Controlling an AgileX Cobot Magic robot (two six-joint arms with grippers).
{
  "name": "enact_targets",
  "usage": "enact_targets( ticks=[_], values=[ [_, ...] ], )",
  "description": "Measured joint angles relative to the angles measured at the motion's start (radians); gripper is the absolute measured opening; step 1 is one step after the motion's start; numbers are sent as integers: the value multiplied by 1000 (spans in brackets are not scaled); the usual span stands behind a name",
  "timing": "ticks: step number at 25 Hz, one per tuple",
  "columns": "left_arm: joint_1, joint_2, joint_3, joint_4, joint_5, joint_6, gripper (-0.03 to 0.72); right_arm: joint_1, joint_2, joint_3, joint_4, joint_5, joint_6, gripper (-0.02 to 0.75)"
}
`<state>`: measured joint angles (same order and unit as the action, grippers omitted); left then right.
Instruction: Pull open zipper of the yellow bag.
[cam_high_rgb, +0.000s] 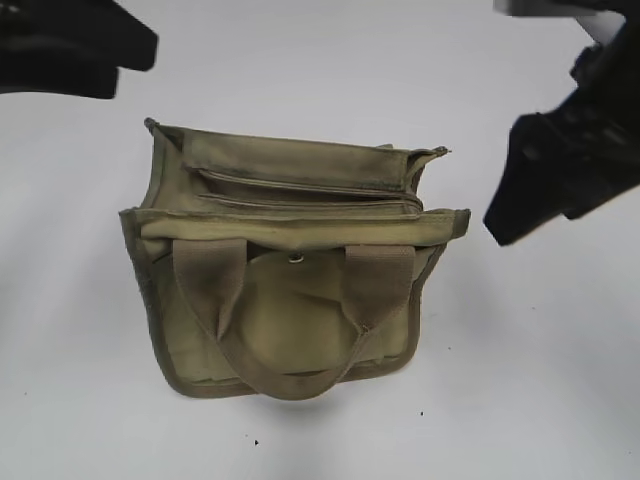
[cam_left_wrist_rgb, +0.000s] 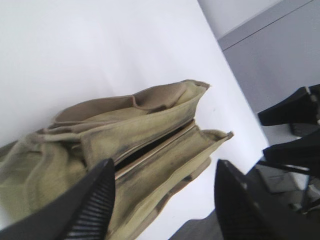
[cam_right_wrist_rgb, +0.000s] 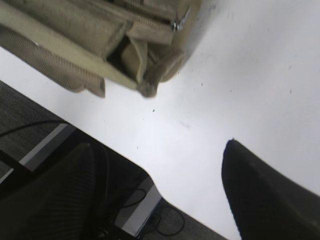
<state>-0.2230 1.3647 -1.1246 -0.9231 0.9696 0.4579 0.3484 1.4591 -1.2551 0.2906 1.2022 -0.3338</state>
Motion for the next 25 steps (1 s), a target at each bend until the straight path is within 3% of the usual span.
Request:
enact_targets(
  ticks=[9, 12, 16, 25],
  values=[
    [0, -406, 10, 605, 155, -268, 487, 0, -339, 363, 0, -11, 40, 596],
    [0, -598, 81, 744, 204, -349, 487, 0, -488, 469, -8, -26, 43, 595],
    [0, -831, 231, 814, 220, -389, 487, 0, -725, 587, -24, -49, 45, 594],
    [0, -1290, 552, 840, 220, -401, 487, 0, -1108, 758, -69, -99, 47, 594]
  ],
)
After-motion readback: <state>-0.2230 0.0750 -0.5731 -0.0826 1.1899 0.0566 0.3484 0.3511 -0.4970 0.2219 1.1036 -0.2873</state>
